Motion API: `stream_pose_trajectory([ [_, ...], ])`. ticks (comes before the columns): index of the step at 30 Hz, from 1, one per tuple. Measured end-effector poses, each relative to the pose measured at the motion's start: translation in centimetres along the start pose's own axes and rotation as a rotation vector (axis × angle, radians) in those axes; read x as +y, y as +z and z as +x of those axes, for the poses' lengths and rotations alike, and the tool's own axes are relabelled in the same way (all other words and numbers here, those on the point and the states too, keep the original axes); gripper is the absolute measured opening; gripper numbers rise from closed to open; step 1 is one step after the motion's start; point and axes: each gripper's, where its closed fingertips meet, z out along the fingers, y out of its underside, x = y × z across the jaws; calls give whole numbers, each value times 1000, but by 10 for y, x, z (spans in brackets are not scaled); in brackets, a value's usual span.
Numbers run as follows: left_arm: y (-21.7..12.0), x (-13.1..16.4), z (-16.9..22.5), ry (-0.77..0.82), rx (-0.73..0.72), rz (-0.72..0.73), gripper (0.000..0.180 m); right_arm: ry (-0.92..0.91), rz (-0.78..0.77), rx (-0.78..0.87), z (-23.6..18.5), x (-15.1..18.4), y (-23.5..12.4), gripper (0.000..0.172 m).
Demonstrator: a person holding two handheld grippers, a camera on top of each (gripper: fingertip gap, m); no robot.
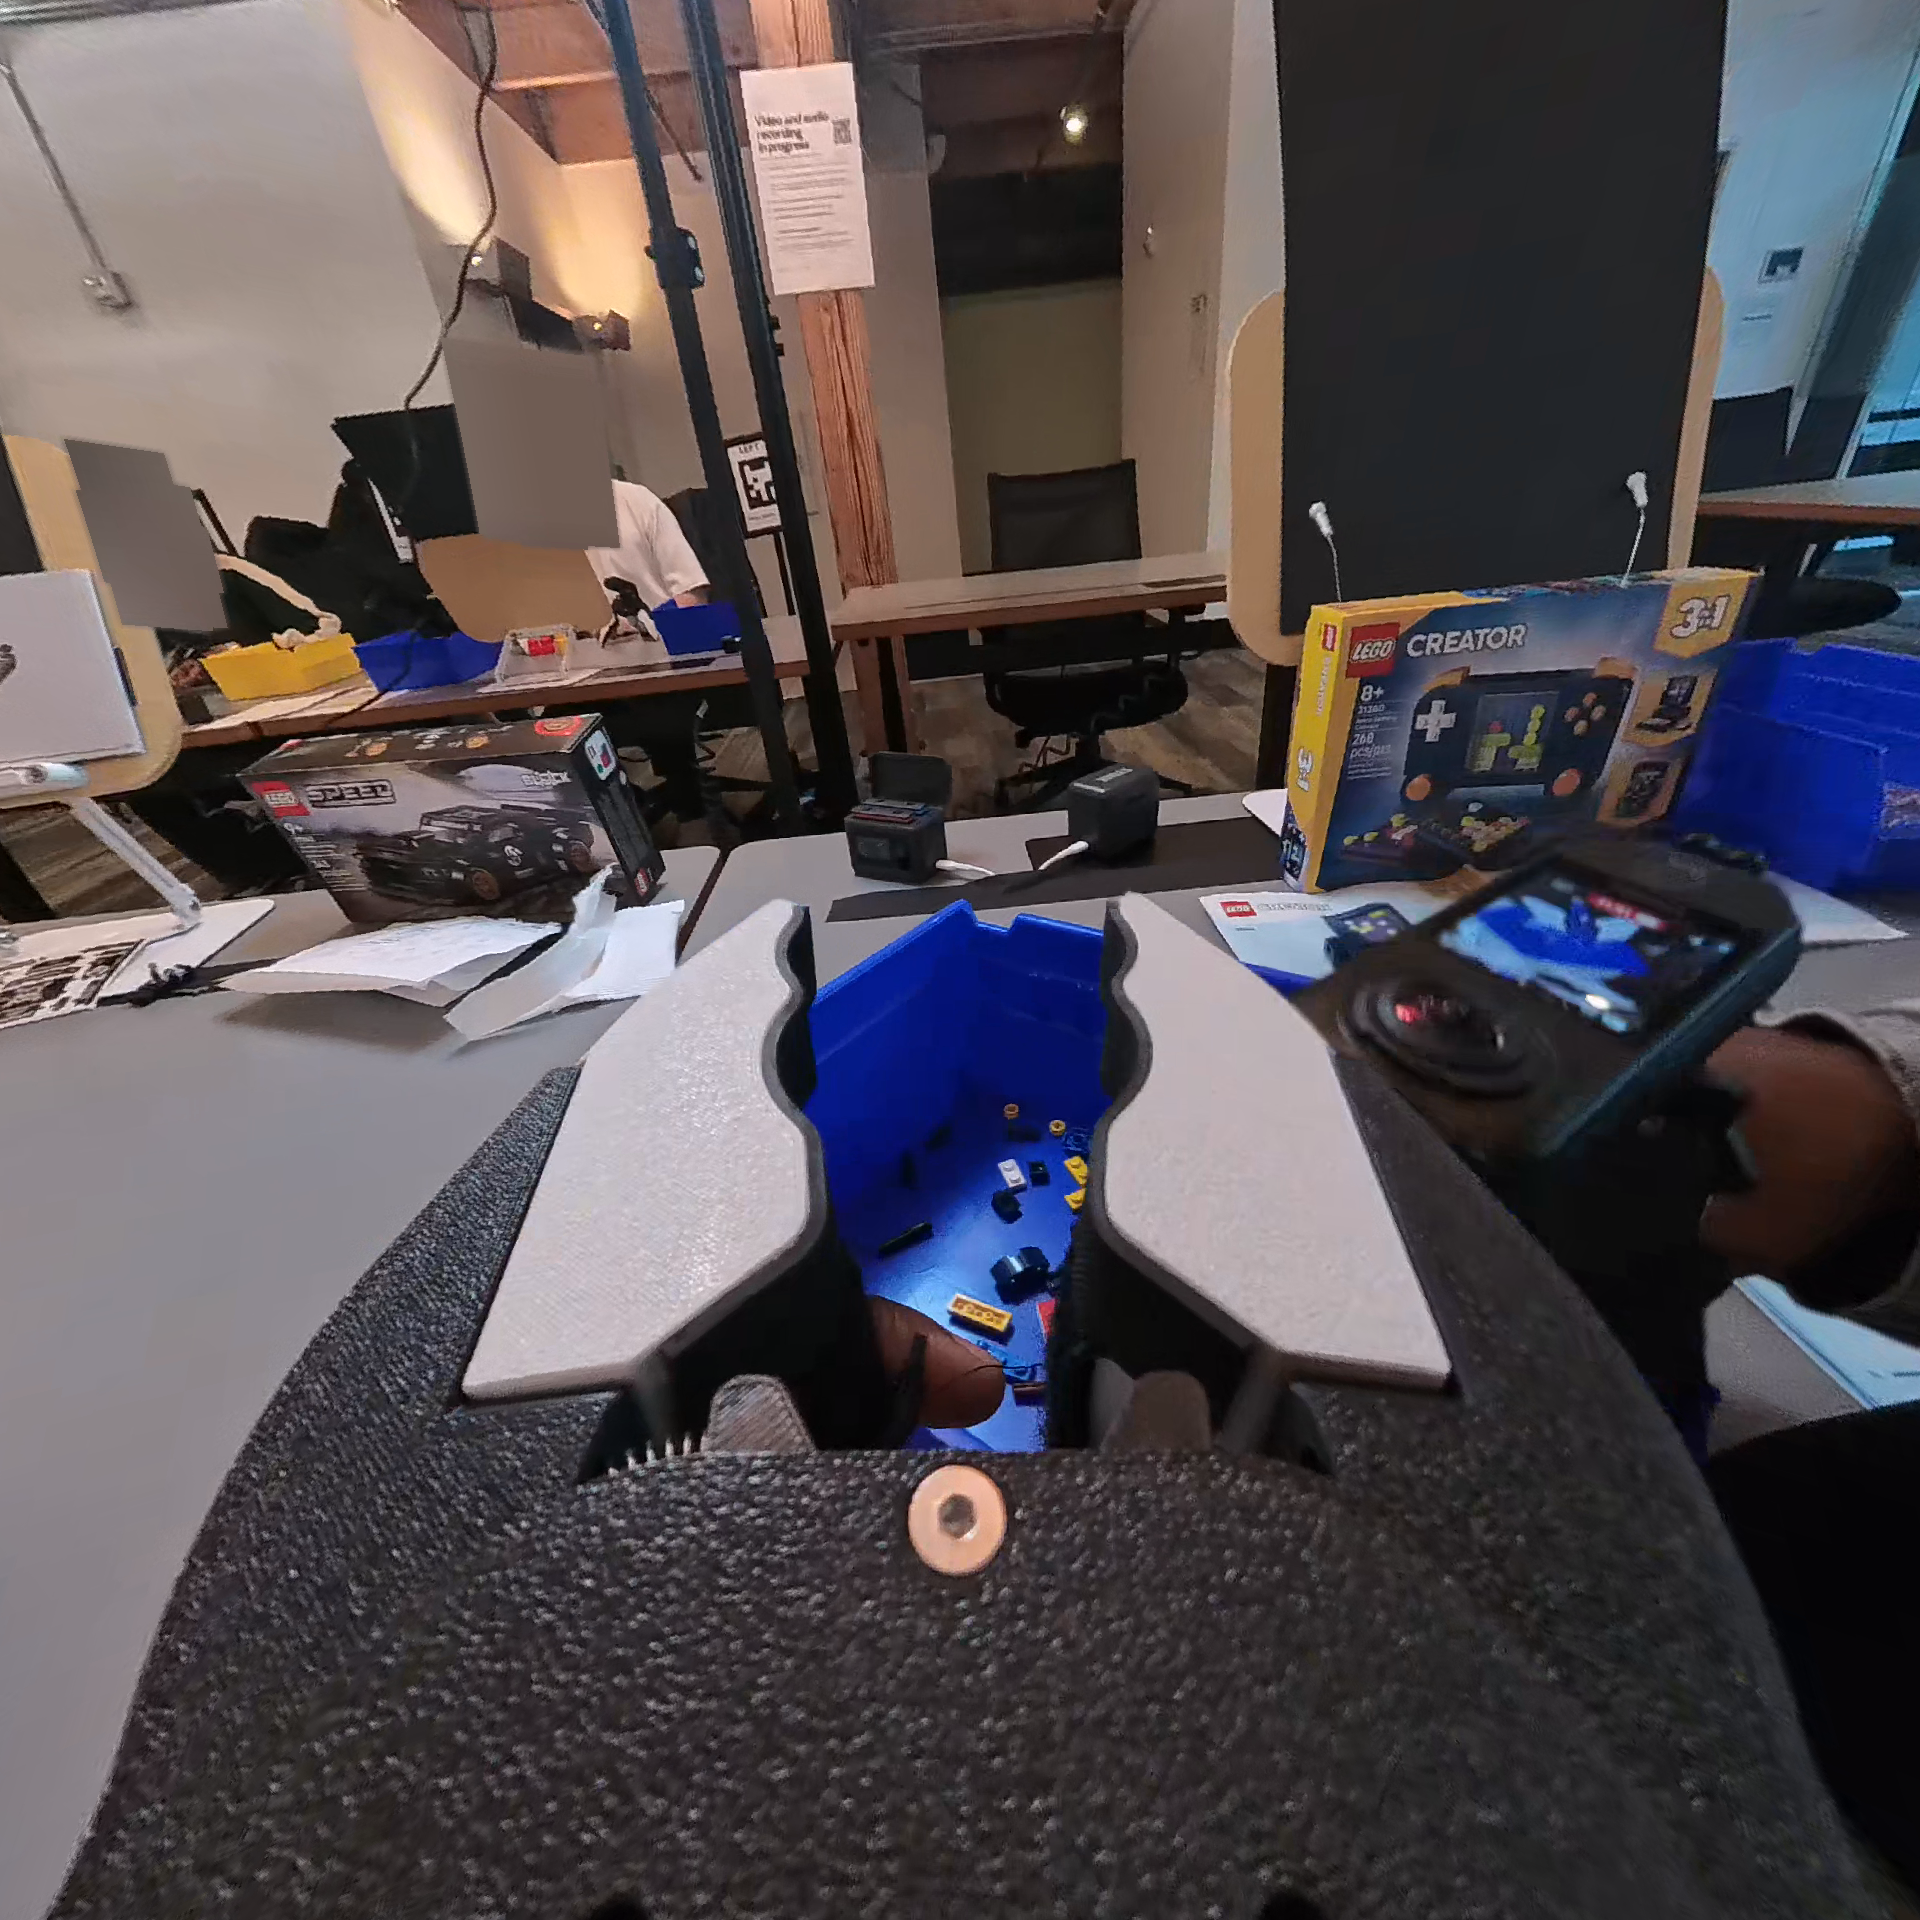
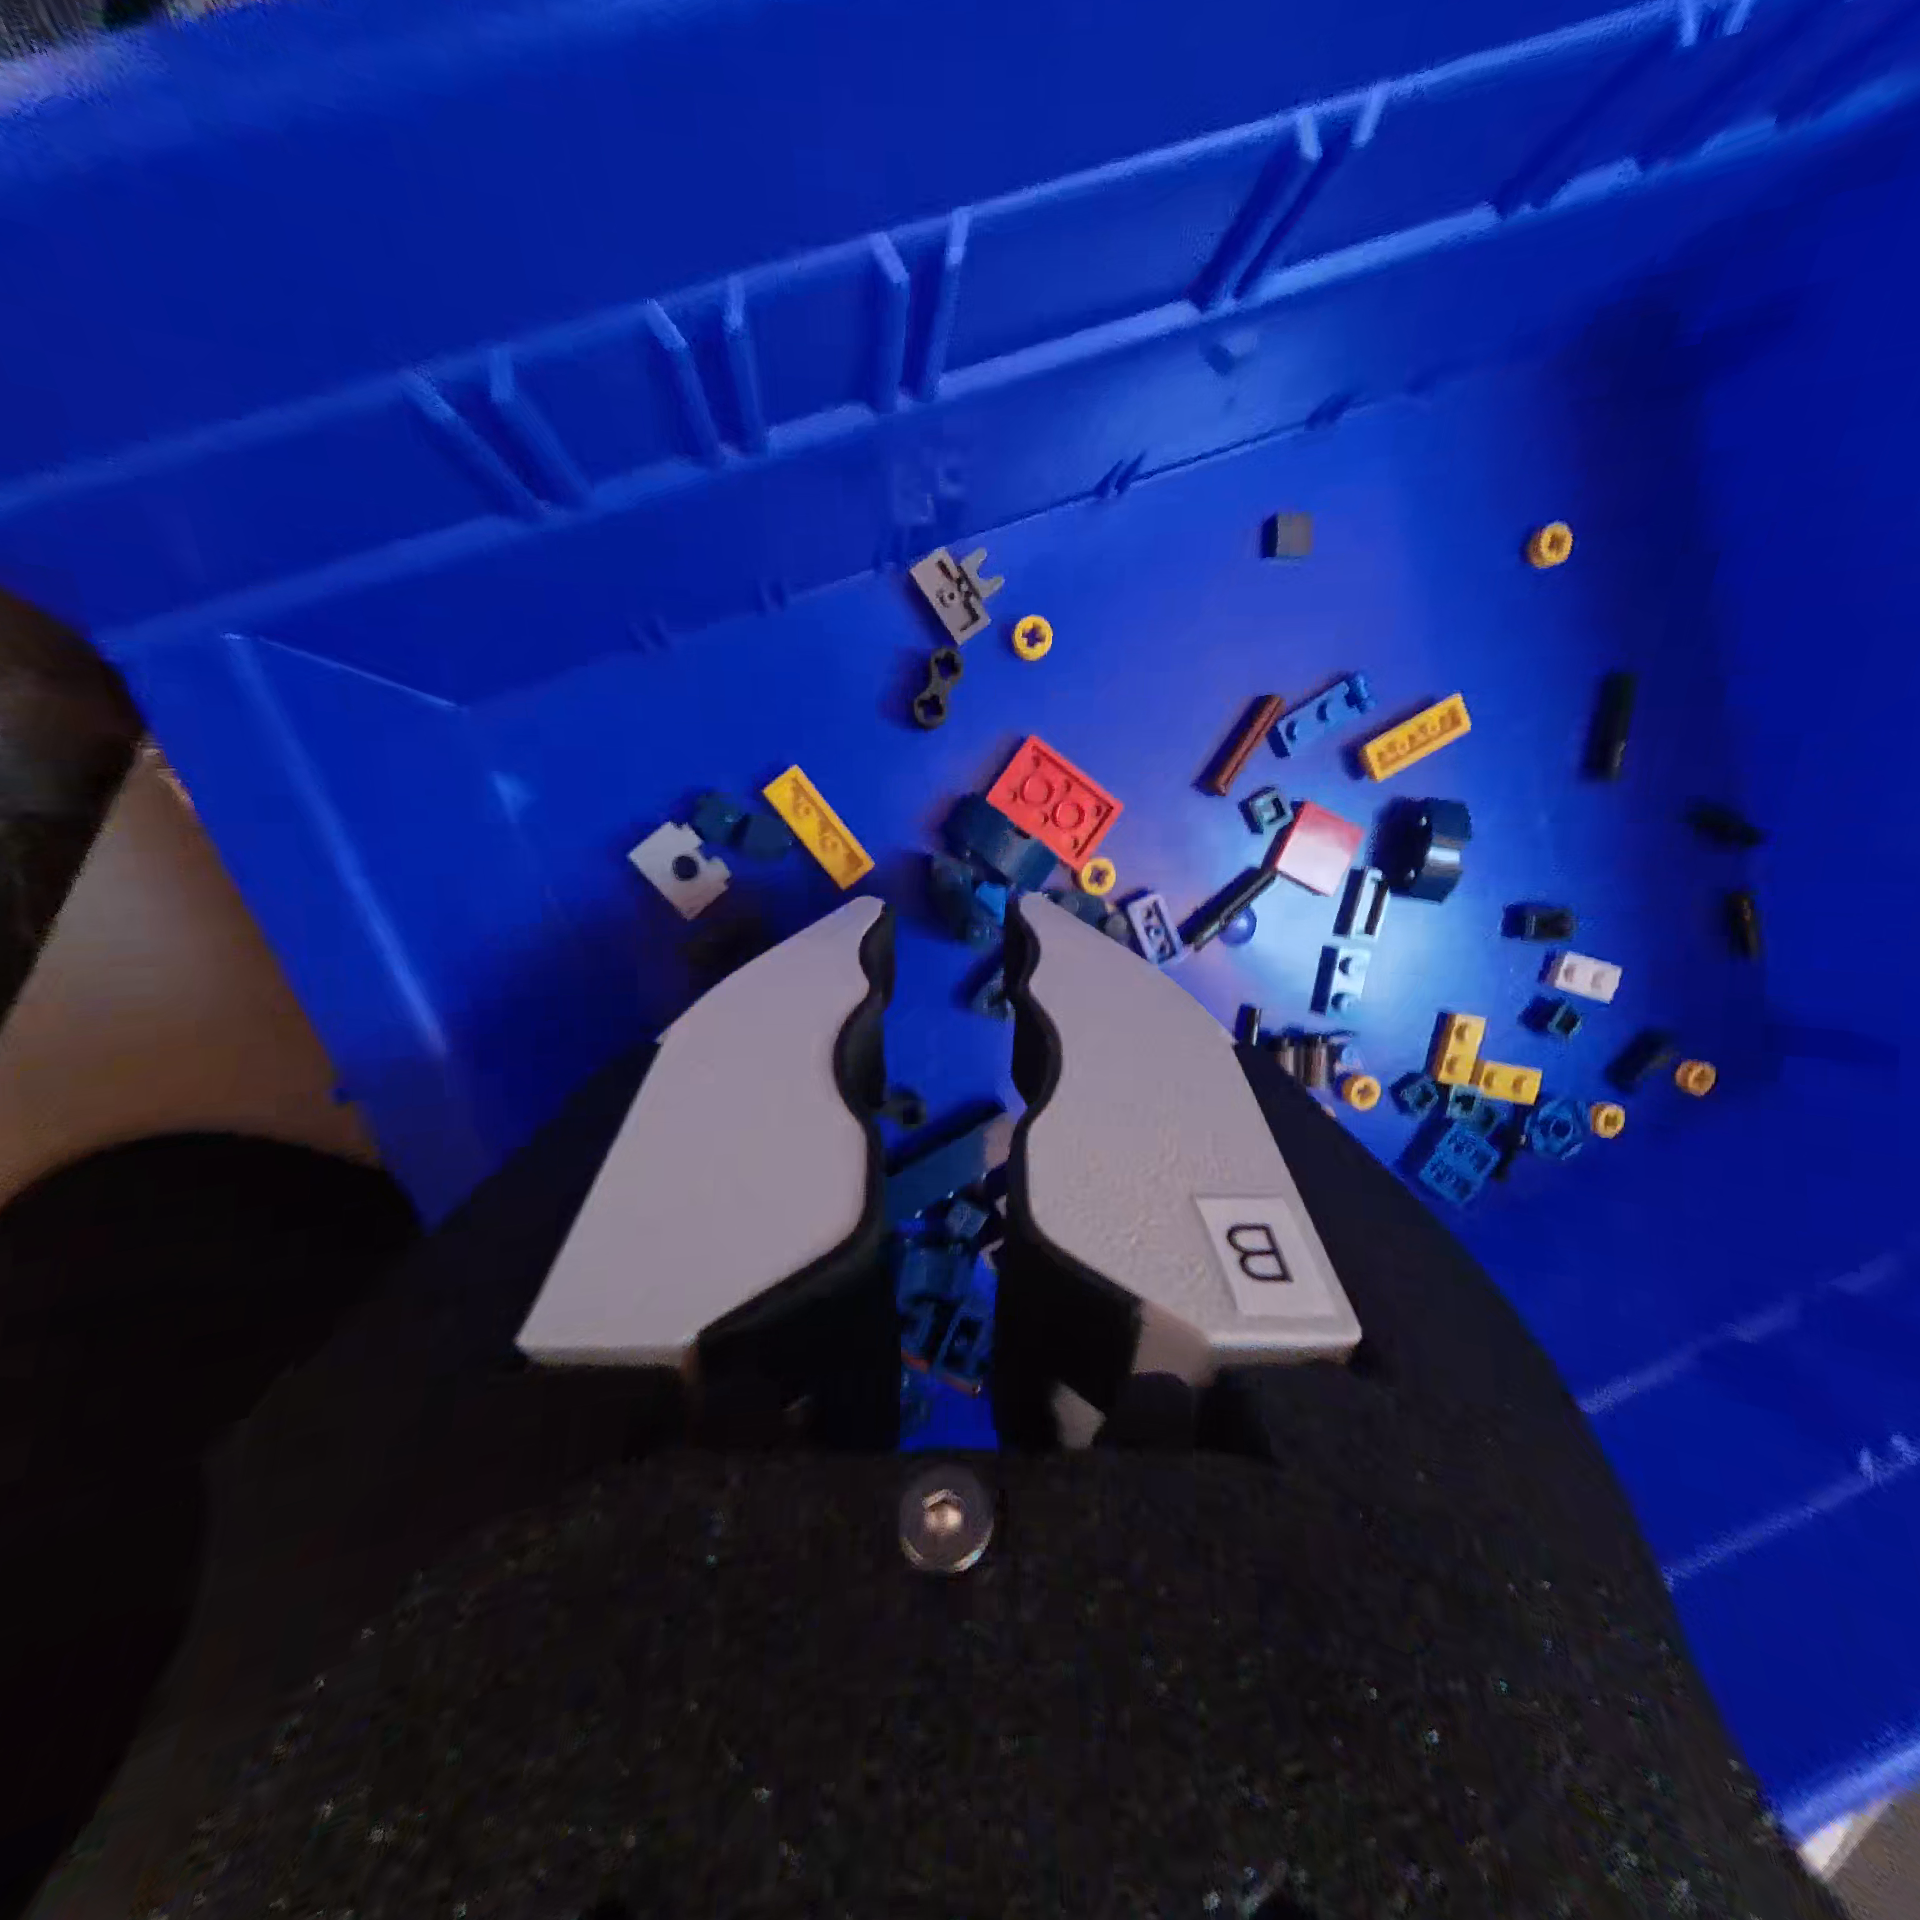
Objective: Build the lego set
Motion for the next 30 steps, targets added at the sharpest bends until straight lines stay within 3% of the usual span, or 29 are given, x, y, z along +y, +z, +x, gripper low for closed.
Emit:
stream_pose_trajectory([
  [4, 2, 2, 0, -5, 14, -1, 52, -47, -27, 25, 3, 1, 9, 4],
  [11, 3, 0, 10, 39, 33, -15, 52, -83, -43, 66, 6, 4, 6, 16],
  [19, 4, -3, 16, 62, 38, -8, 52, -83, -33, 35, 0, 6, 8, 9],
  [22, 6, -2, 19, 71, 47, -12, 53, -16, 126, 72, 2, -9, -25, 9],
  [25, 6, -9, 25, 80, 61, 15, 53, 131, 378, 42, -3, -19, -83, 9],
  [30, -1, -37, 78, 125, 200, 99, 53, 447, 759, -67, -9, 19, -182, 9],
])
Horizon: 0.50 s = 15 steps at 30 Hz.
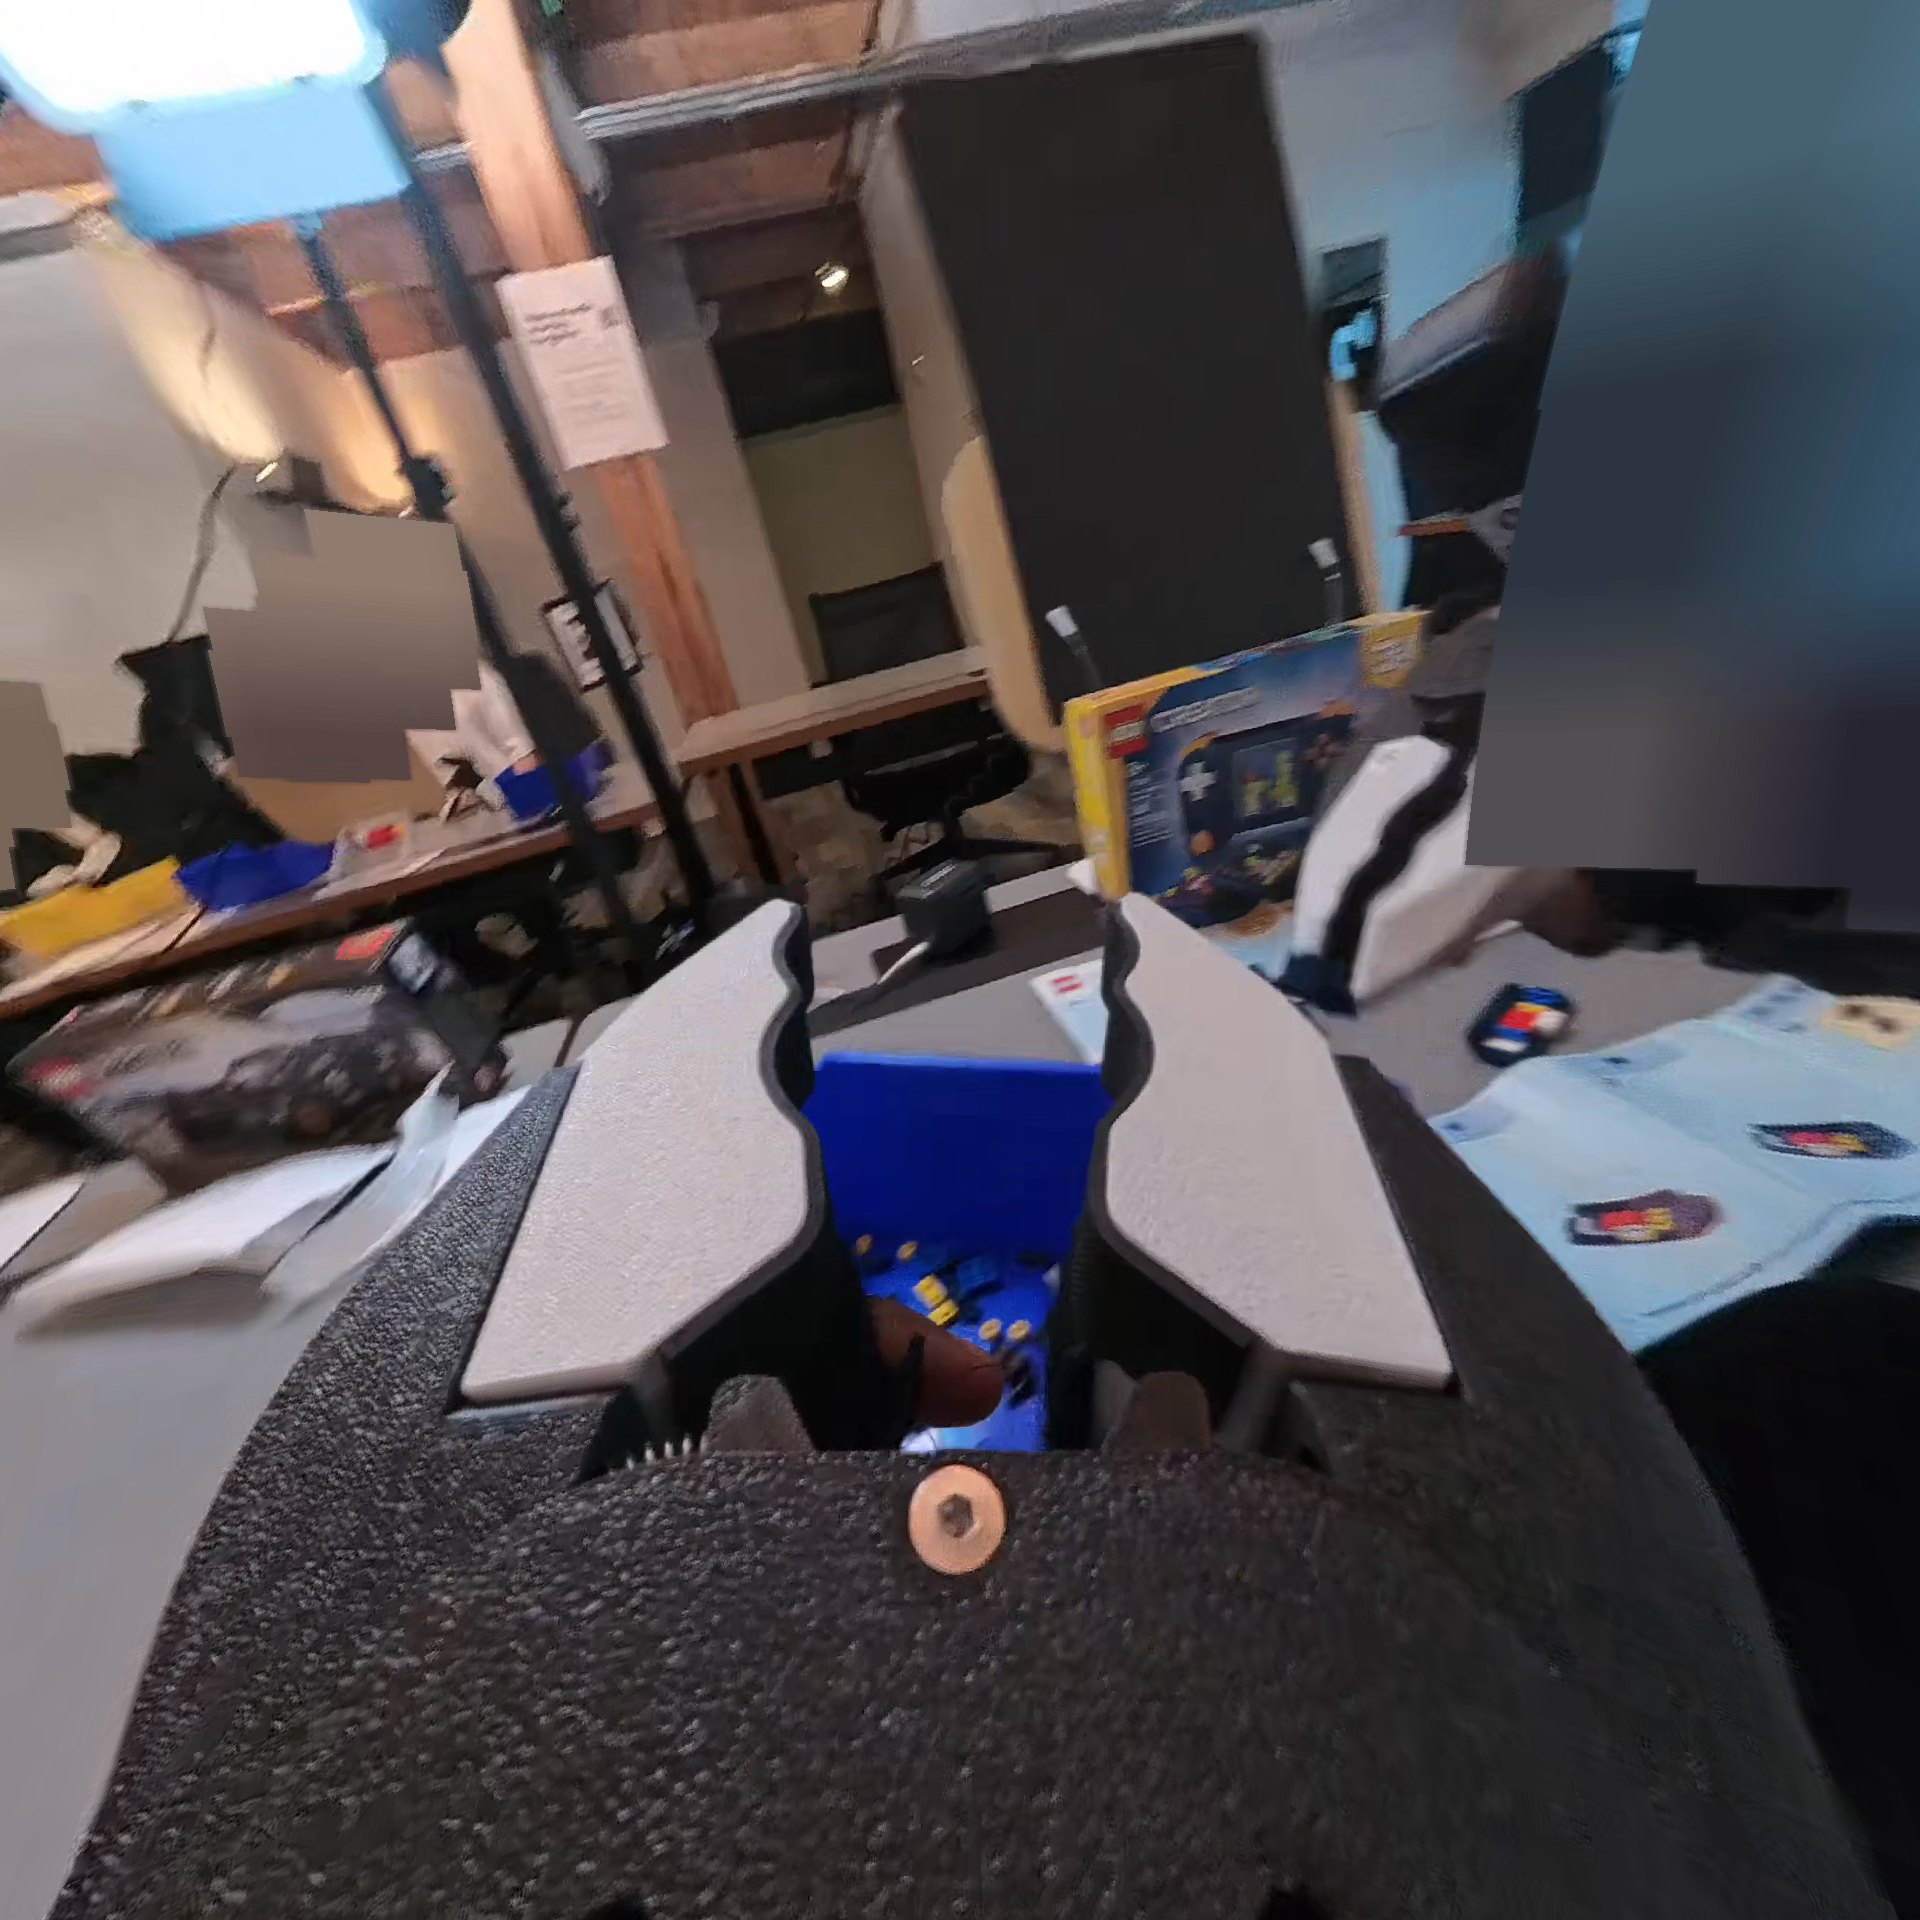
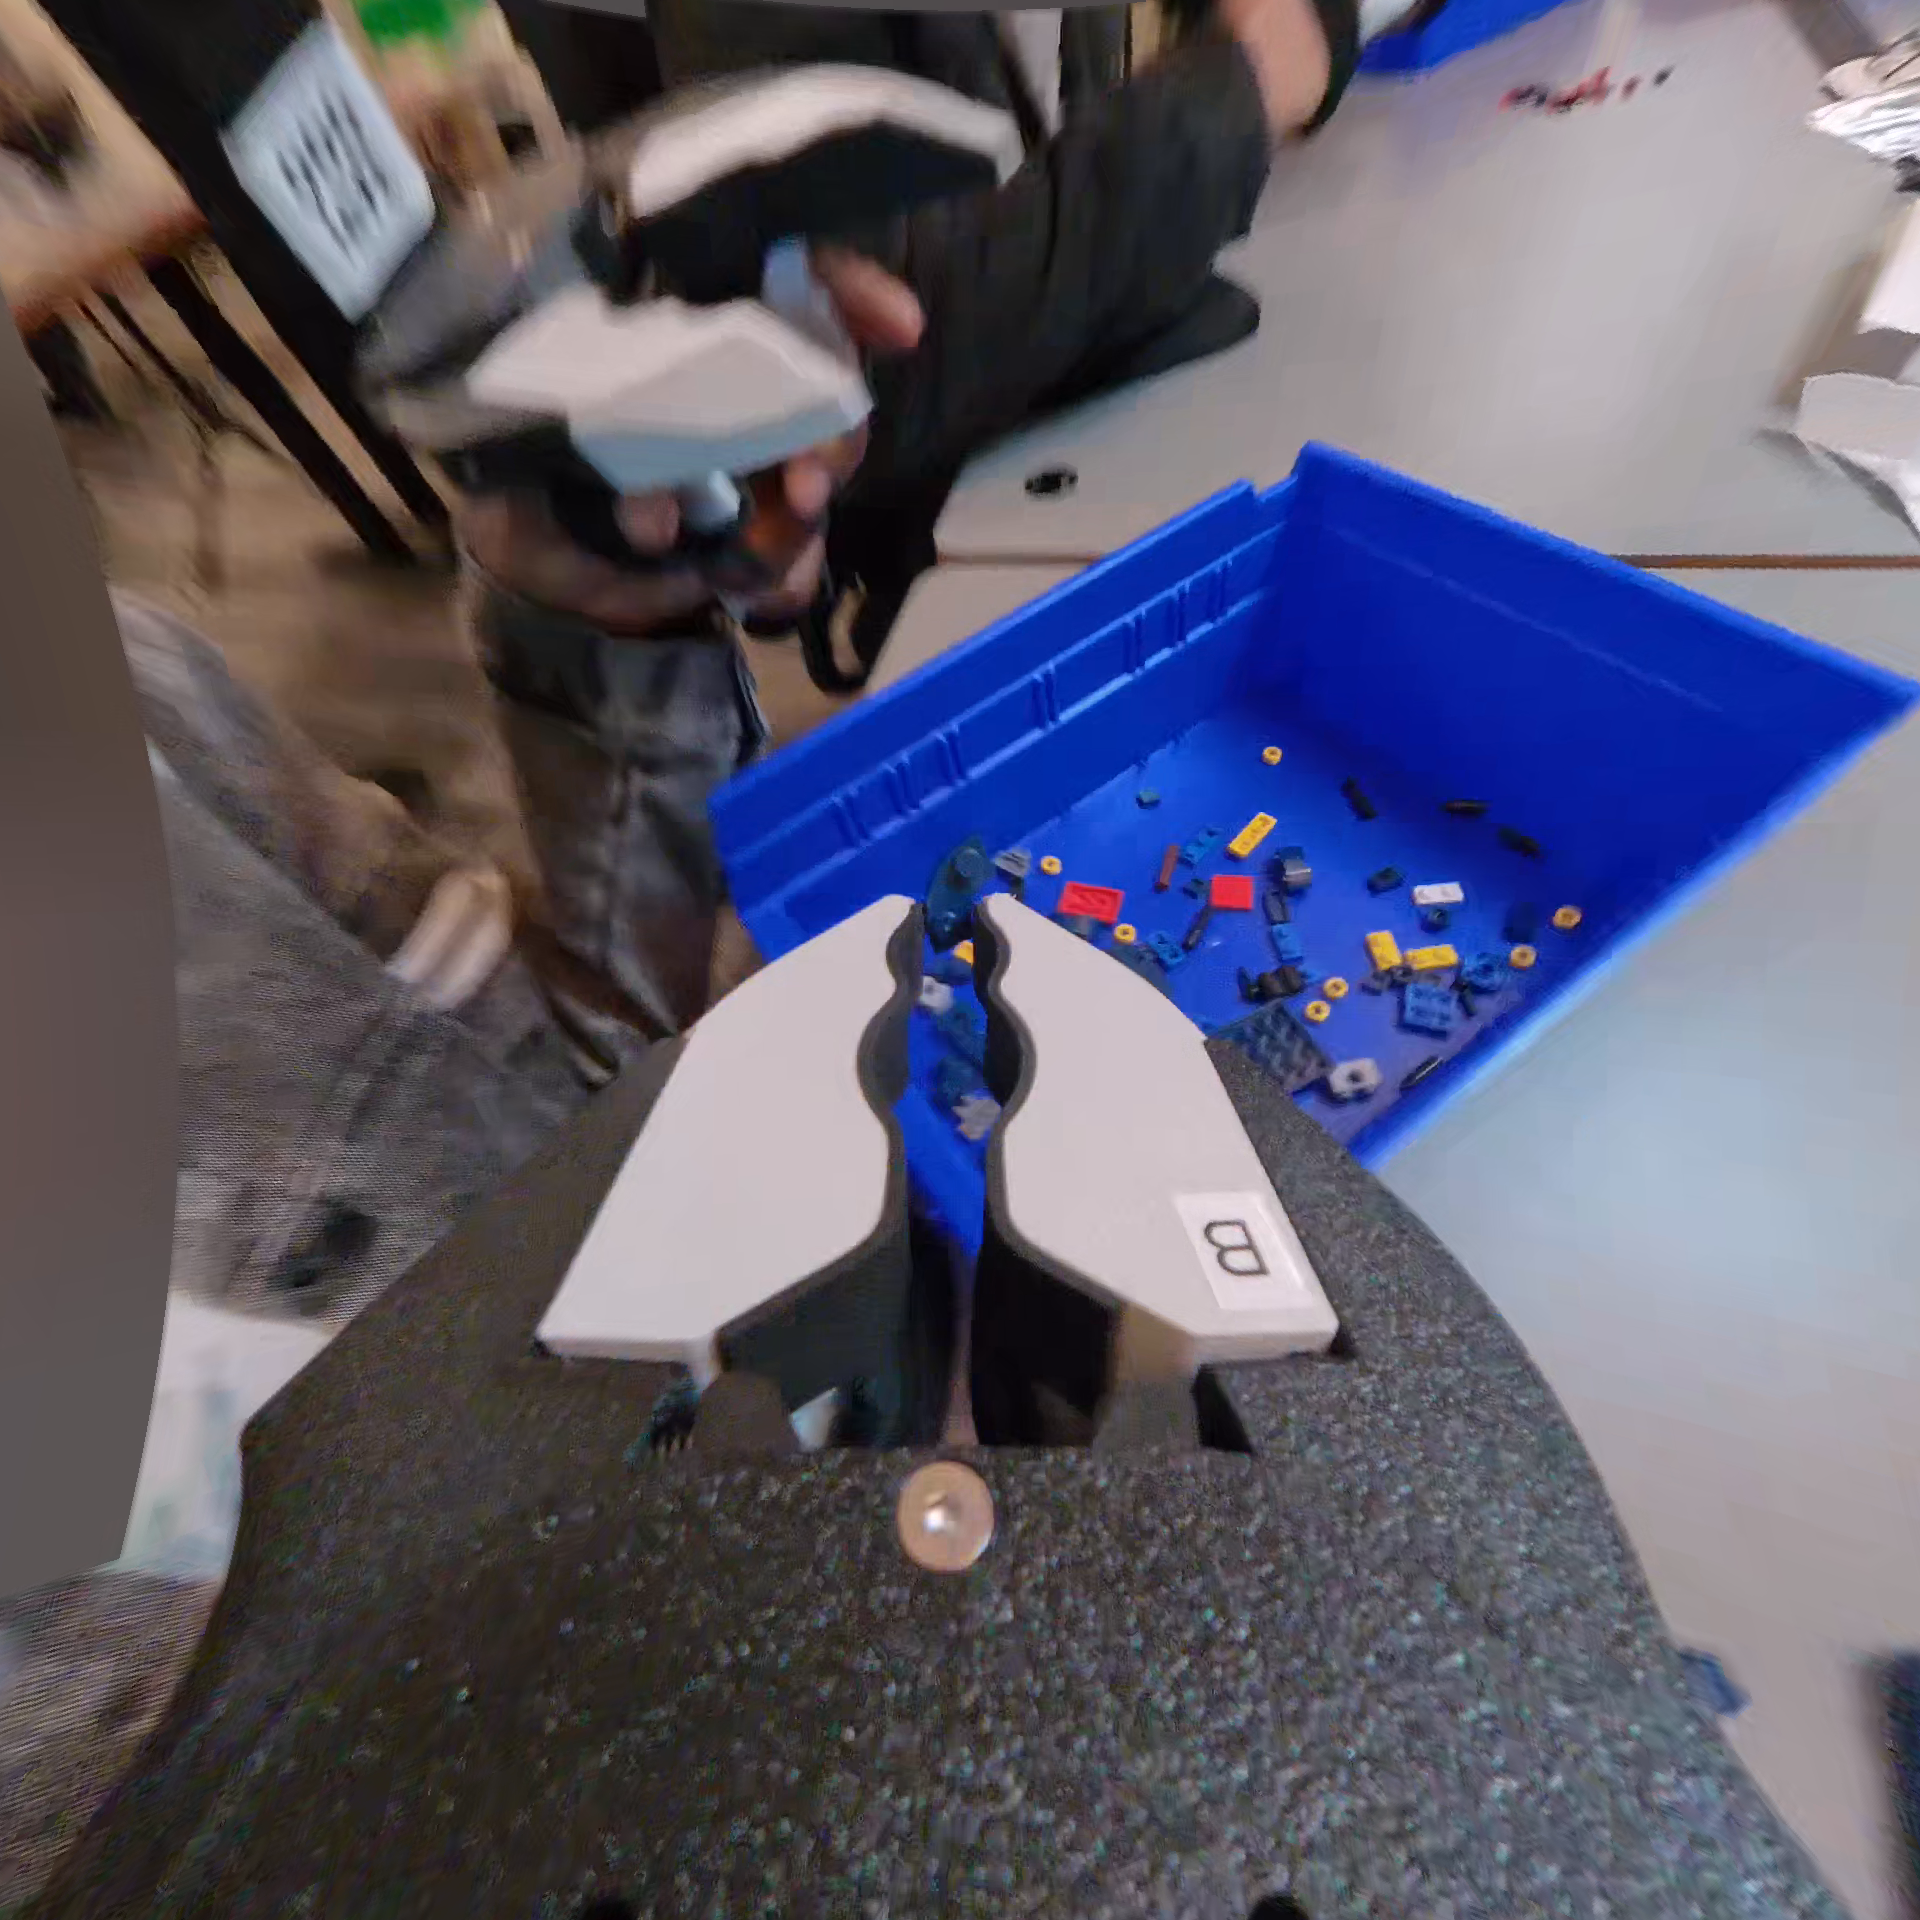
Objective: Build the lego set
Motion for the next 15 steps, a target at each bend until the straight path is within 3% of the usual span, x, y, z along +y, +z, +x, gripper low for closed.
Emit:
stream_pose_trajectory([
  [5, 19, -35, 105, 78, 296, 82, 55, 188, 212, -7, -4, 18, -89, 9],
  [9, 63, -25, 194, 50, 522, 61, 61, 280, 308, 42, 1, 46, -136, 9],
  [13, 125, 23, 234, 257, 411, -60, 59, 331, 356, 42, -2, 63, -166, 9],
  [15, 136, 27, 244, 418, 364, -33, 54, 331, 344, 52, -4, 71, -174, 9],
])
